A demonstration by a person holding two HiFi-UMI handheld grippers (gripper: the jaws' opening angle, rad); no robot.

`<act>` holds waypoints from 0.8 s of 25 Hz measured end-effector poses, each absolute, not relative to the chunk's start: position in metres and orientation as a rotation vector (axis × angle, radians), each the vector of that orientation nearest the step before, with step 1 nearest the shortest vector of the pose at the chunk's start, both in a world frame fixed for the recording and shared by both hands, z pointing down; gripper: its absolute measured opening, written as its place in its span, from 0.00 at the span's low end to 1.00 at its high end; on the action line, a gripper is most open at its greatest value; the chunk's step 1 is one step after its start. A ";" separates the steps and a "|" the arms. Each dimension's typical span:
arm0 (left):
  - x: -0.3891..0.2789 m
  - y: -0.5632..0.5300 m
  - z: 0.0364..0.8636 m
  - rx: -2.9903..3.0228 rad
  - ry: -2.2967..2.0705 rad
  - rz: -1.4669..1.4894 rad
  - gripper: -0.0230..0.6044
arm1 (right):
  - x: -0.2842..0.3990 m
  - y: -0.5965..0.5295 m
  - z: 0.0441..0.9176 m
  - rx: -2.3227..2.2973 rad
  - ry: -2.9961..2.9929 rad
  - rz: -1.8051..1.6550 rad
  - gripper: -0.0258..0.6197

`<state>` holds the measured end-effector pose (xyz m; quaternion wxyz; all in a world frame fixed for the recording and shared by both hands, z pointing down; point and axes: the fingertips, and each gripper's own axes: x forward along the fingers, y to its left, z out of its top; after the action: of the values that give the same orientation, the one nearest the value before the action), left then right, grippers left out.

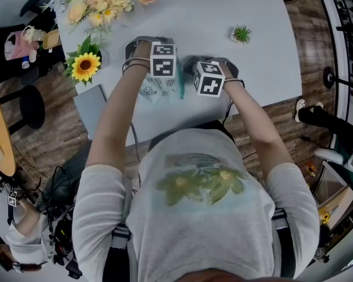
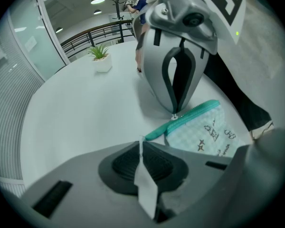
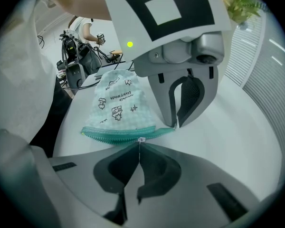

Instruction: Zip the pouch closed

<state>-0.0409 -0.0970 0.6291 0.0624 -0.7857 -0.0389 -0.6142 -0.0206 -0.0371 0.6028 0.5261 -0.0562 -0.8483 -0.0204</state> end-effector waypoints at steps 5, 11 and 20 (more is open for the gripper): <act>-0.041 -0.097 0.628 -2.374 -0.116 -1.858 0.08 | -0.021 -0.035 0.602 -0.137 -2.027 -0.050 0.07; -0.042 -0.097 0.629 -2.366 -0.112 -1.859 0.08 | -0.020 -0.034 0.602 -0.140 -2.022 -0.050 0.07; -0.041 -0.098 0.628 -2.370 -0.113 -1.859 0.08 | -0.019 -0.032 0.601 -0.142 -2.026 -0.047 0.07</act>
<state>-0.0411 -0.0976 0.6280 0.0640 -0.7847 -0.0374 -0.6155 -0.0194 -0.0317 0.6013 0.5270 -0.0594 -0.8476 -0.0196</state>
